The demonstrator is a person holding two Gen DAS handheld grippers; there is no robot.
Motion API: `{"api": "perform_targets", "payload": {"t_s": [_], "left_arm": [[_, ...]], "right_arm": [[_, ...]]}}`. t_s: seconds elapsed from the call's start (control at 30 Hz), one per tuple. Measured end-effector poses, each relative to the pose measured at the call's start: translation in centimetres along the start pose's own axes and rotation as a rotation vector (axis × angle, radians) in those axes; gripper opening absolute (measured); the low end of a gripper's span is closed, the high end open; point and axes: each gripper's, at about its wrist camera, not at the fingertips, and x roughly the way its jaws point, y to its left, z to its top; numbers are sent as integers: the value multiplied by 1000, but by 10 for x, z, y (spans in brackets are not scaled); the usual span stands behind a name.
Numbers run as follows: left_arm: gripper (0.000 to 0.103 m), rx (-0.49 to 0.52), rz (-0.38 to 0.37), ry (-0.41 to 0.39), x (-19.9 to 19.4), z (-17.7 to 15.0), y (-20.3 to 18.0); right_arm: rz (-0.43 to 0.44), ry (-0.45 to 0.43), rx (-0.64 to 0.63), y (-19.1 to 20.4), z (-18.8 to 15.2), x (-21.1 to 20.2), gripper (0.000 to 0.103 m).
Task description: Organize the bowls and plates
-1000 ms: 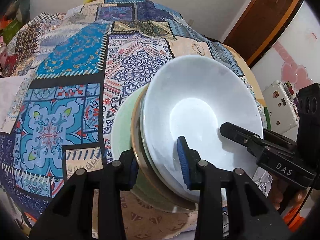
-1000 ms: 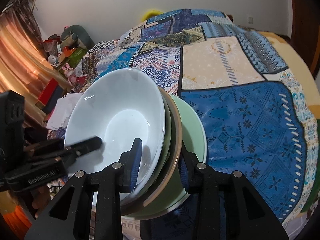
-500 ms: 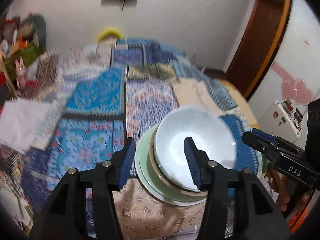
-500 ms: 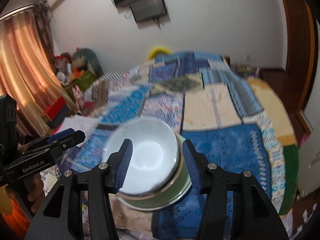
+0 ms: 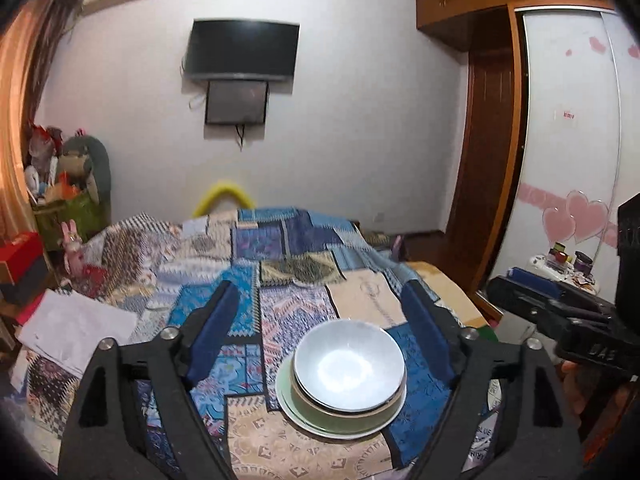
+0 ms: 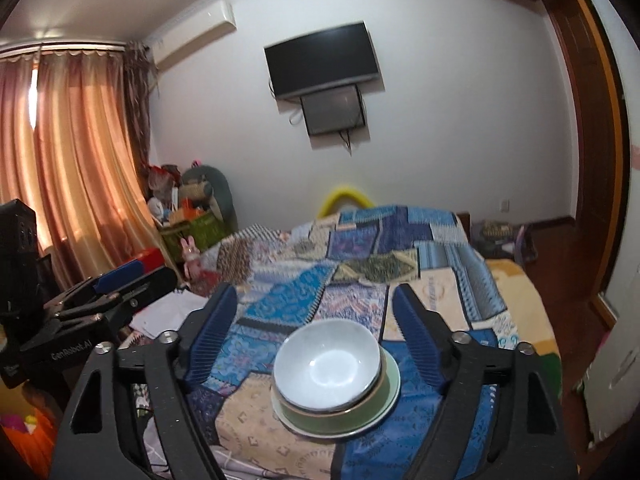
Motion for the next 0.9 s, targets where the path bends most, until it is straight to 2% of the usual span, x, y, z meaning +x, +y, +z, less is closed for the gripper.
{"api": "perform_targets", "payload": {"t_s": [0.17,0.33,0.9], "left_arm": [[100,8,15,-63,-18,-1,-4],[103,32,28,-113,-29,-7,-7],[103,29,8,-117,-33,-13,-9]], "right_arm": [[-9,-47,-18,6,-1,-10,92],[-16,-71,-27,9,-2,-11,103],[-21,-75,-36,14,-9,-13,103]]}}
